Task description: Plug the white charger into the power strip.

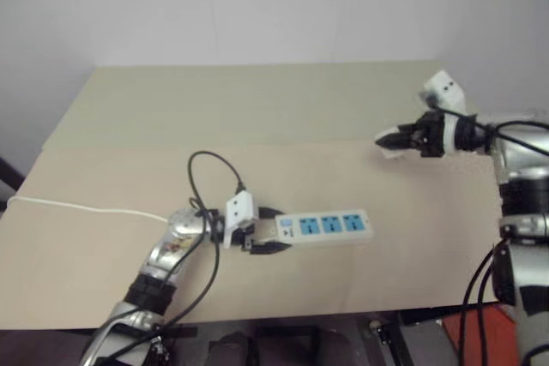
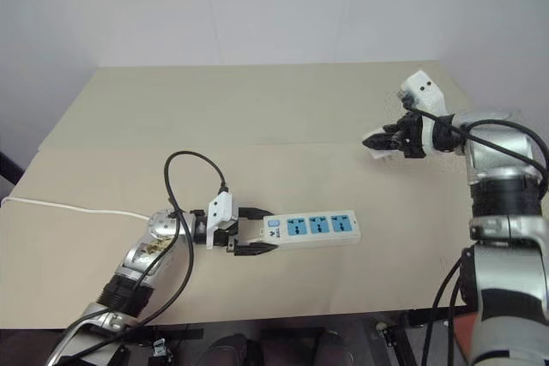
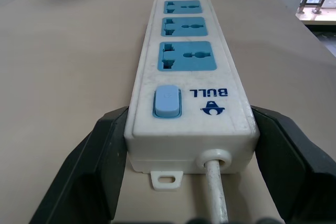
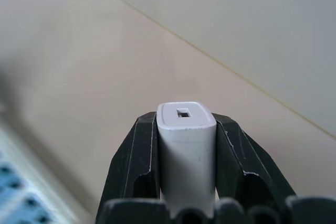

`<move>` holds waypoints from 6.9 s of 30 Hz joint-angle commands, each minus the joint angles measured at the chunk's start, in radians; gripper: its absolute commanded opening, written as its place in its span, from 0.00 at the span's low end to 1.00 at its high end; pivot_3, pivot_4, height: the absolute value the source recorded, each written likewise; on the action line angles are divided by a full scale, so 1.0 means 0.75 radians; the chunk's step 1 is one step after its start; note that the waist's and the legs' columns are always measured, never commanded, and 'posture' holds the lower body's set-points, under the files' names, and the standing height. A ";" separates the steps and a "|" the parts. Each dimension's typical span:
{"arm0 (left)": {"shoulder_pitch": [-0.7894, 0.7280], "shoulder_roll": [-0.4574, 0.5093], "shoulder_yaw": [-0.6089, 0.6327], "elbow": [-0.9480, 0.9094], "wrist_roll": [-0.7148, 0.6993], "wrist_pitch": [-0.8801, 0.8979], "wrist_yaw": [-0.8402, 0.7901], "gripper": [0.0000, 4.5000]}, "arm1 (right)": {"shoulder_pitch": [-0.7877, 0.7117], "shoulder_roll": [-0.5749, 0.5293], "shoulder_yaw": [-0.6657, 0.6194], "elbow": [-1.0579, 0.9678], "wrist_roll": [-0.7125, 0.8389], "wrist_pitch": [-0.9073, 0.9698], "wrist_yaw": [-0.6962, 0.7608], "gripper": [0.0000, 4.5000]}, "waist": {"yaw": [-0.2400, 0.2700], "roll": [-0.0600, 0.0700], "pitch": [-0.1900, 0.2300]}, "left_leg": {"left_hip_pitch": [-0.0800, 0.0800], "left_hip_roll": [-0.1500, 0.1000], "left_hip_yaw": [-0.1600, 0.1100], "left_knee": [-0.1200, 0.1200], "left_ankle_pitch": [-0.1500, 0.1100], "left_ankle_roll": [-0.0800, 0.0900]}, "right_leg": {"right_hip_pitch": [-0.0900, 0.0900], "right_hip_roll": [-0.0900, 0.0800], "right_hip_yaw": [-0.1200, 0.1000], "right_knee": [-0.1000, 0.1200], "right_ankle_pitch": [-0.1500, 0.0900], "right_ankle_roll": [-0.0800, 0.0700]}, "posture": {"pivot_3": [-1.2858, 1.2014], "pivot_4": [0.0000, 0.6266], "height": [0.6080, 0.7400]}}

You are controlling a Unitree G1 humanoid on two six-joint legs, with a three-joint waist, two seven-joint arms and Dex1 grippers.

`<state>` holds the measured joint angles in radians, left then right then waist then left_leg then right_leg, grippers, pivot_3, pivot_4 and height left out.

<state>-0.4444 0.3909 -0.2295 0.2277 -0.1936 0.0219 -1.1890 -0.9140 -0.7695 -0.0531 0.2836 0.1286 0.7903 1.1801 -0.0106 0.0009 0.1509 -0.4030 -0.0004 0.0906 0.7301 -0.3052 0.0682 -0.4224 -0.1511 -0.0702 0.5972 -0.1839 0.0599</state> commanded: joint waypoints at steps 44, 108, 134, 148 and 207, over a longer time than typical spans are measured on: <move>-0.118 0.065 -0.039 0.187 0.029 -0.079 -0.172 0.72 | 0.482 0.509 0.217 0.033 0.271 -0.897 0.041 0.24 | -0.006 -0.002 -0.001 | 0.007 0.000 0.001 -0.001 0.000 0.001 | 0.004 0.002 0.002 0.002 0.000 -0.001 | 0.52 0.24 1.00; -0.097 0.093 -0.014 0.140 0.015 -0.027 -0.136 0.72 | 0.561 0.417 0.213 0.132 0.280 -0.995 0.129 0.24 | -0.001 -0.002 -0.002 | 0.023 0.005 0.001 -0.006 -0.001 0.002 | 0.019 0.002 0.003 -0.003 -0.001 -0.002 | 0.52 0.24 1.00; -0.077 0.141 -0.031 0.098 -0.005 -0.006 -0.113 0.72 | 0.564 0.225 0.196 0.290 0.284 -1.122 0.239 0.24 | 0.025 -0.003 -0.002 | 0.020 0.005 0.000 -0.005 -0.001 0.003 | 0.018 0.002 0.002 -0.004 -0.001 -0.002 | 0.52 0.24 1.00; -0.097 0.112 -0.045 0.126 0.001 -0.017 -0.107 0.72 | 0.494 0.420 0.373 0.107 0.236 -1.072 0.185 0.24 | -0.005 -0.003 -0.002 | 0.024 0.008 0.001 -0.005 -0.001 0.002 | 0.019 0.002 0.003 -0.003 -0.002 -0.005 | 0.52 0.24 1.00; -0.102 0.074 -0.034 0.145 0.023 -0.034 -0.085 0.72 | 0.448 0.432 0.311 0.191 0.212 -1.011 0.202 0.99 | -0.004 -0.003 -0.002 | 0.025 0.012 0.001 -0.006 -0.002 0.000 | 0.017 0.002 0.003 -0.003 -0.001 -0.010 | 0.52 0.24 1.00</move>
<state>-0.5179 0.4445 -0.2569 0.3279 -0.1945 -0.0012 -1.2667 -0.5852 -0.4475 0.1797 0.4294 0.2970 0.0007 1.3423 -0.0134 -0.0012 0.1493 -0.3840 0.0088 0.0913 0.7257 -0.3070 0.0684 -0.4094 -0.1498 -0.0680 0.5948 -0.1845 0.0526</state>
